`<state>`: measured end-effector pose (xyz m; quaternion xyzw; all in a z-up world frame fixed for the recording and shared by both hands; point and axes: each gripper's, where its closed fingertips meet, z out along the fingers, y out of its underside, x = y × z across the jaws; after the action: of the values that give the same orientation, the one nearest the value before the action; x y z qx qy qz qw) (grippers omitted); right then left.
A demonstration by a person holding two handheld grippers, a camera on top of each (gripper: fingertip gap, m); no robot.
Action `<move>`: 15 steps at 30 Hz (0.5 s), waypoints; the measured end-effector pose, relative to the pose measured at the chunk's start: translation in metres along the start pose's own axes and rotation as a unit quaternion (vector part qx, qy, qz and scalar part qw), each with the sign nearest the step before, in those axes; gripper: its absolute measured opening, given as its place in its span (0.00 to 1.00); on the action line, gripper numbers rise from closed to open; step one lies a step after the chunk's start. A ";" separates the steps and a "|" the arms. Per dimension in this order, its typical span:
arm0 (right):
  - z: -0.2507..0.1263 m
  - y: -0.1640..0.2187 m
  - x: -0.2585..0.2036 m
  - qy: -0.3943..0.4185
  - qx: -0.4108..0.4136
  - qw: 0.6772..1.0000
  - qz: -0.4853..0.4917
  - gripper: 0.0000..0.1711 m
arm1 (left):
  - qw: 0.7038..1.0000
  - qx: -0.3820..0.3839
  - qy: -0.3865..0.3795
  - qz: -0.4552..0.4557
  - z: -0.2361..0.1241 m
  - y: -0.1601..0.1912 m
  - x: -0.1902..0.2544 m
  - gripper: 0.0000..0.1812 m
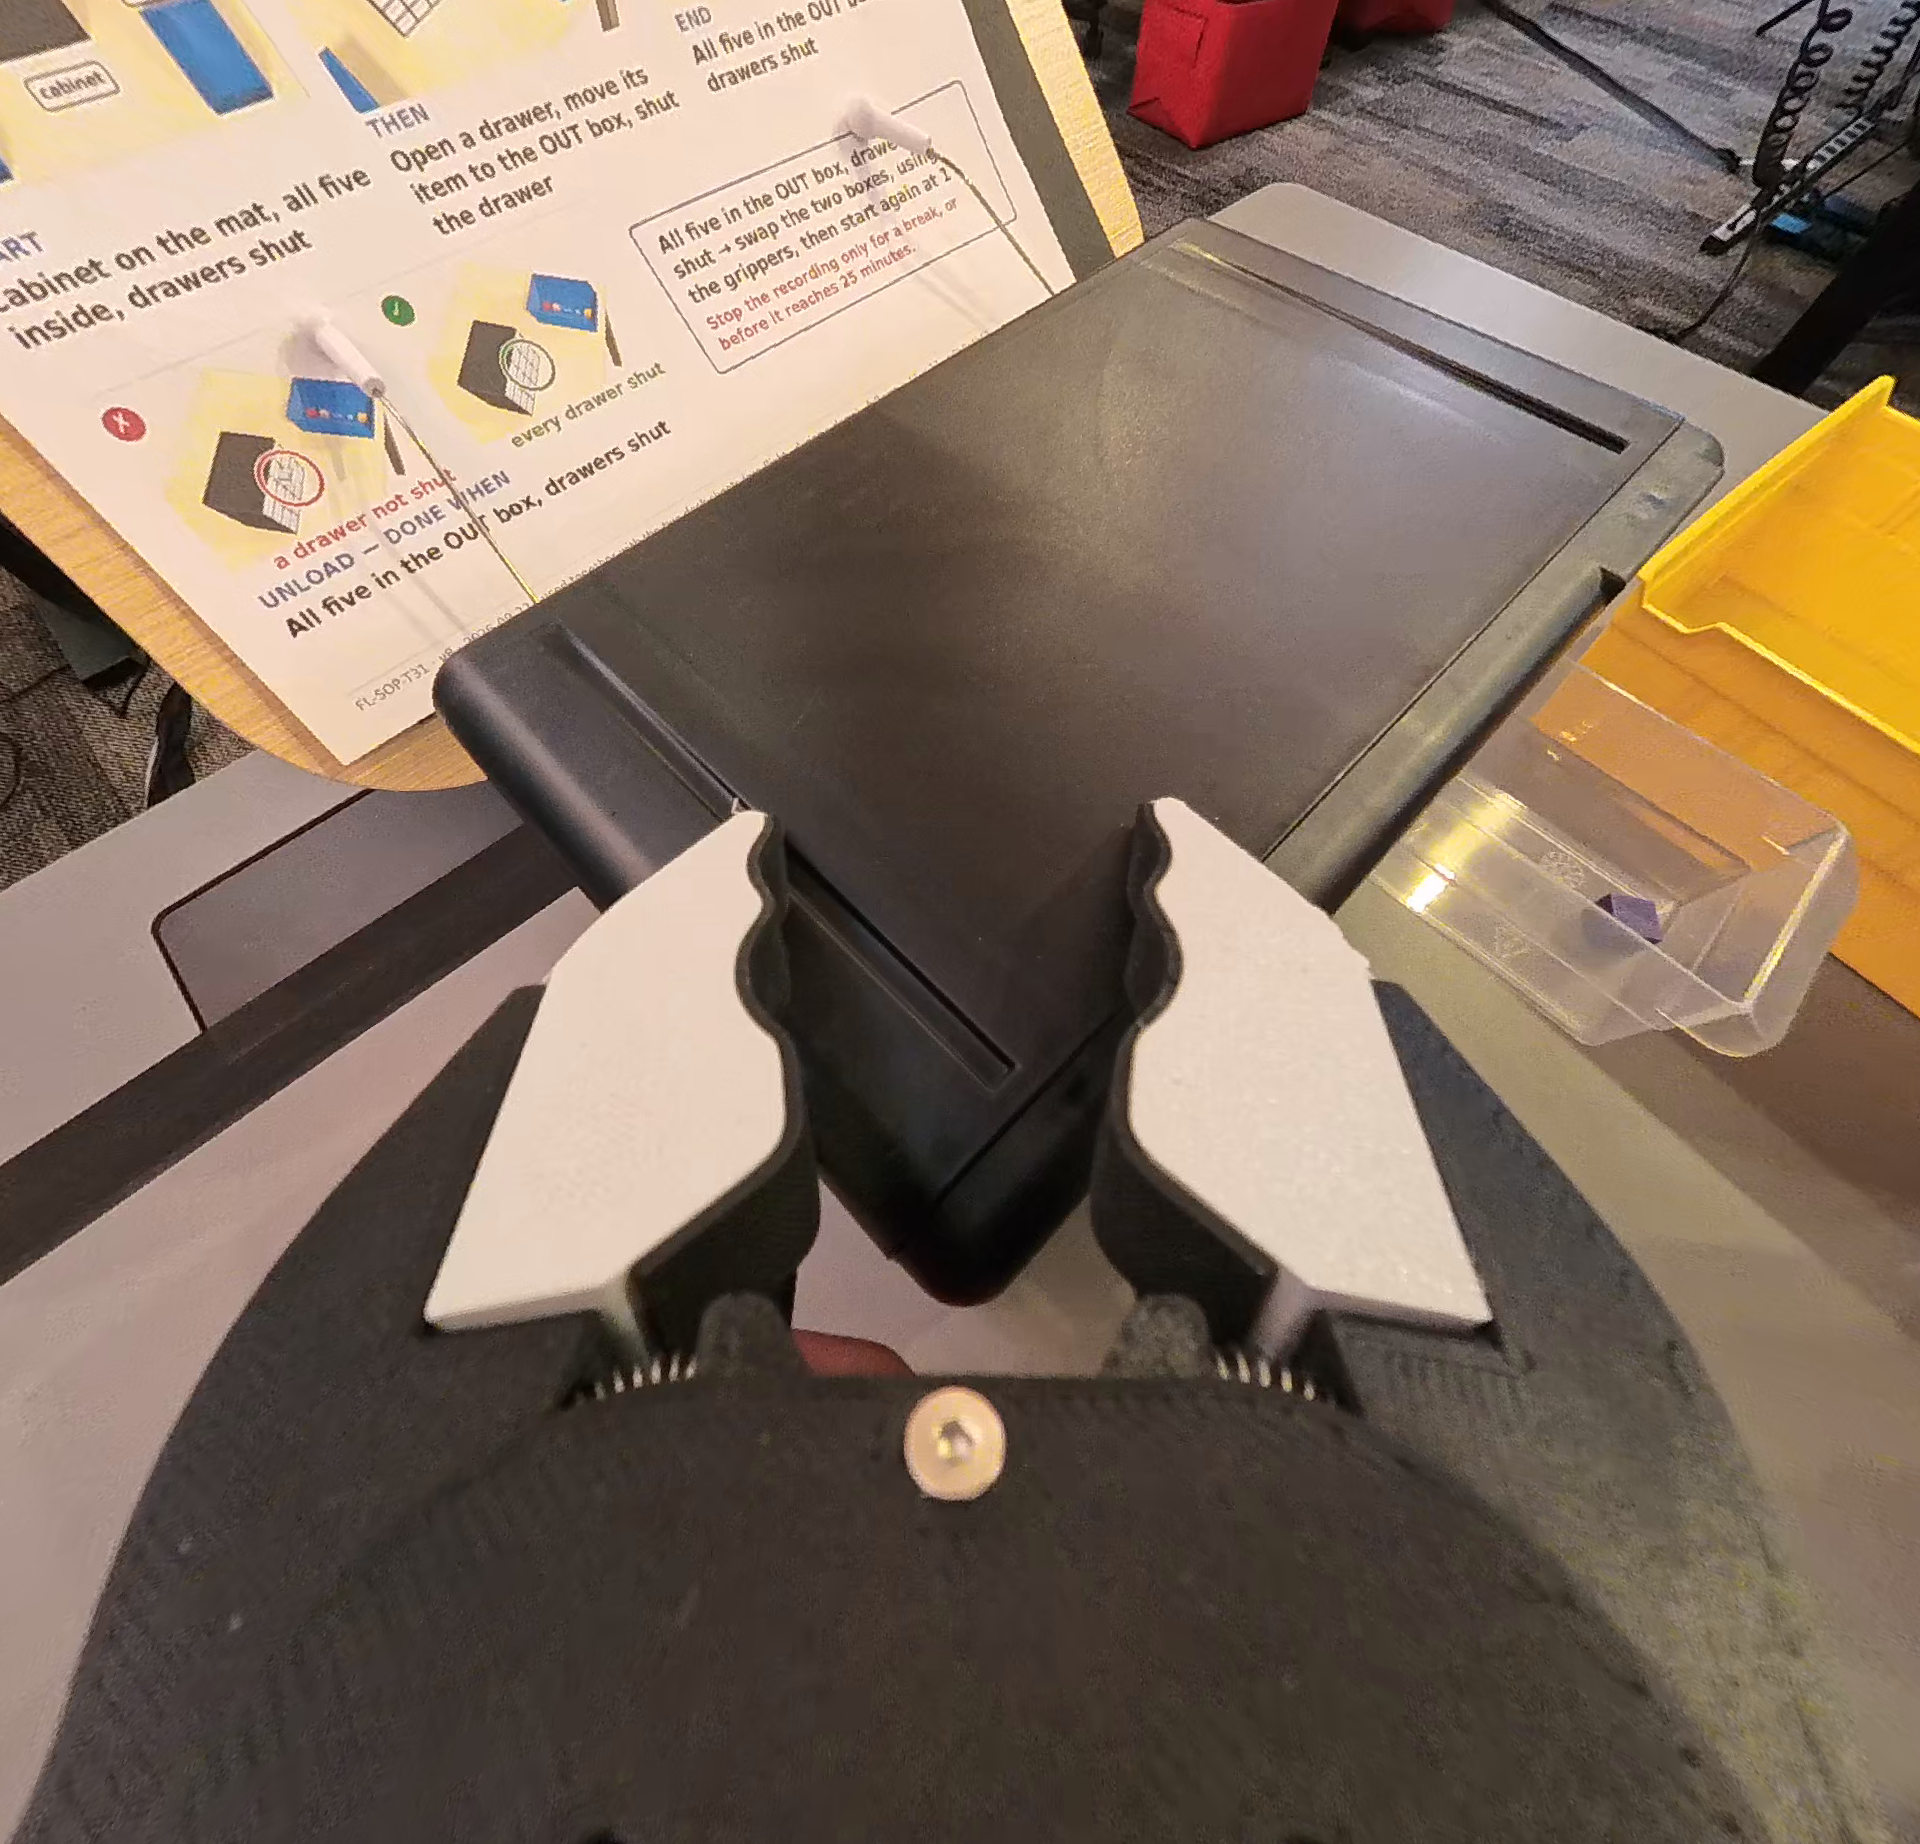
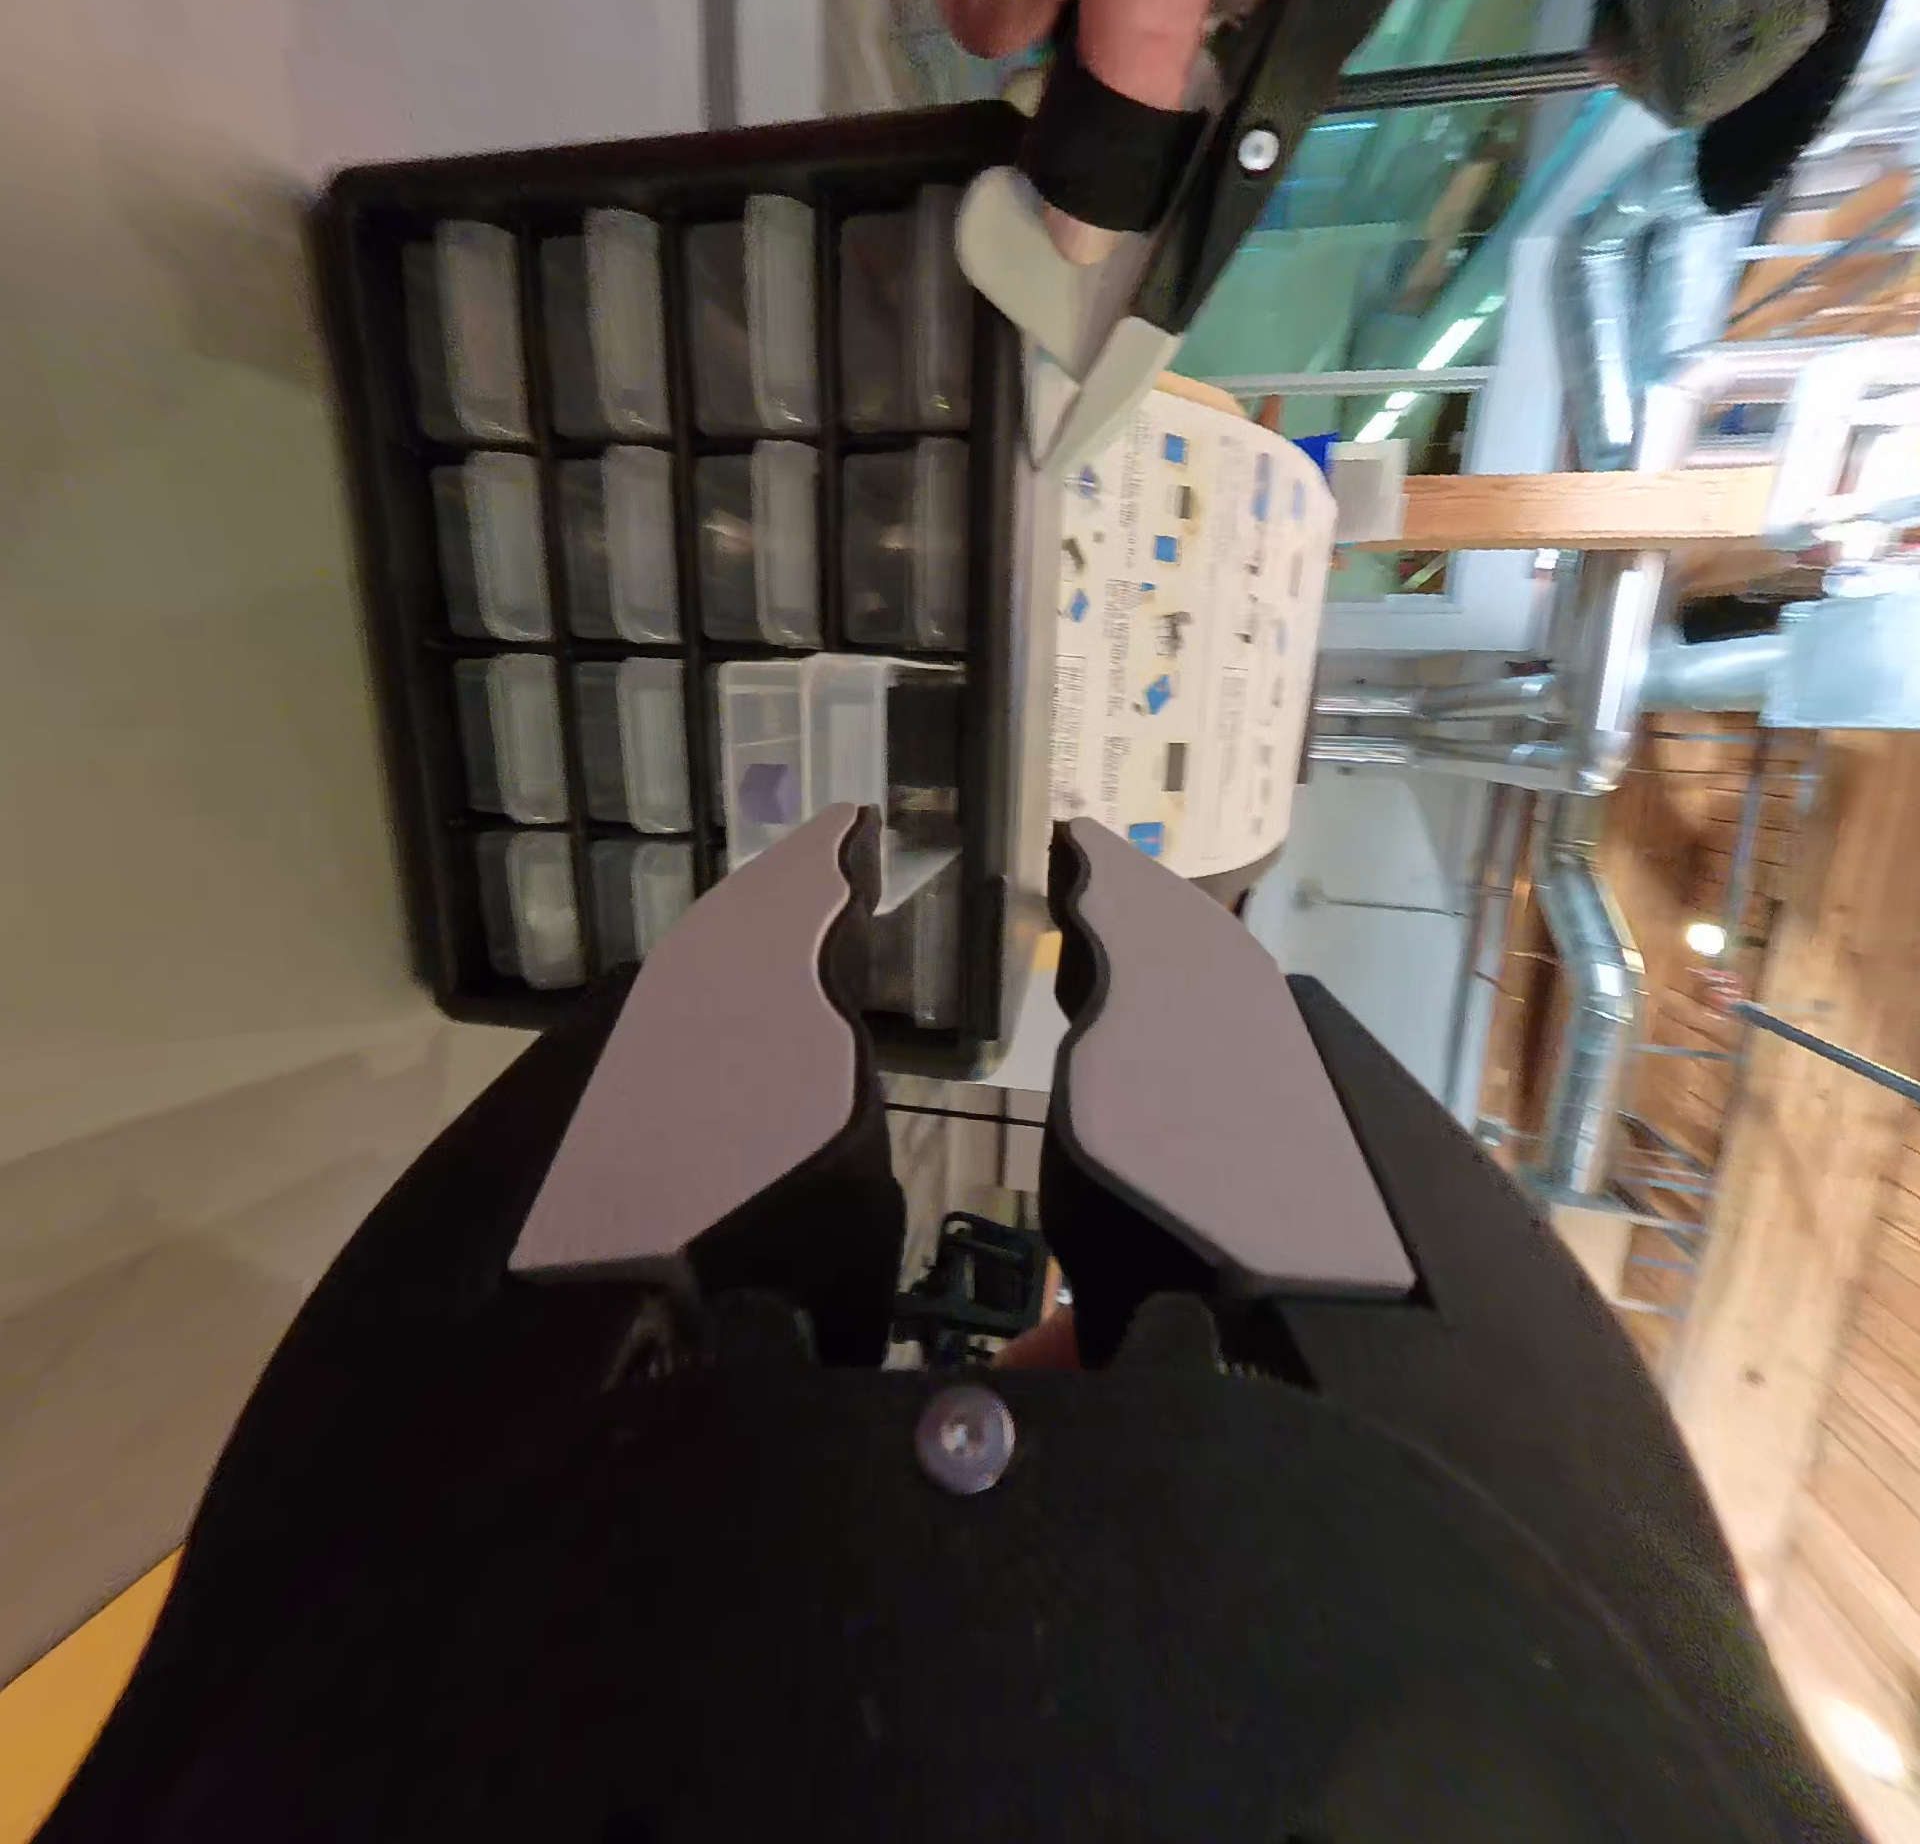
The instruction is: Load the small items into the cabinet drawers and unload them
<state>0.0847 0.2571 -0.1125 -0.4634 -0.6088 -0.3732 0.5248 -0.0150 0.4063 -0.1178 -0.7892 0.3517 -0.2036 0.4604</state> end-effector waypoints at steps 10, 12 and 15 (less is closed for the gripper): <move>0.034 0.020 -0.029 -0.166 -0.029 0.983 0.069 0.10 | 1.000 0.002 0.000 -0.002 0.000 0.000 0.000 0.35; 0.031 0.016 -0.030 -0.182 -0.019 0.980 0.075 0.10 | 1.000 0.002 0.000 -0.002 0.000 0.000 0.000 0.35; 0.021 0.013 -0.033 -0.213 -0.006 0.974 0.080 0.10 | 1.000 0.003 0.000 0.000 0.000 0.000 0.000 0.35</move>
<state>0.0918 0.2751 -0.1485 -0.5821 -0.6654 -0.2265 0.4088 -0.0151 0.4061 -0.1177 -0.7881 0.3510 -0.2045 0.4625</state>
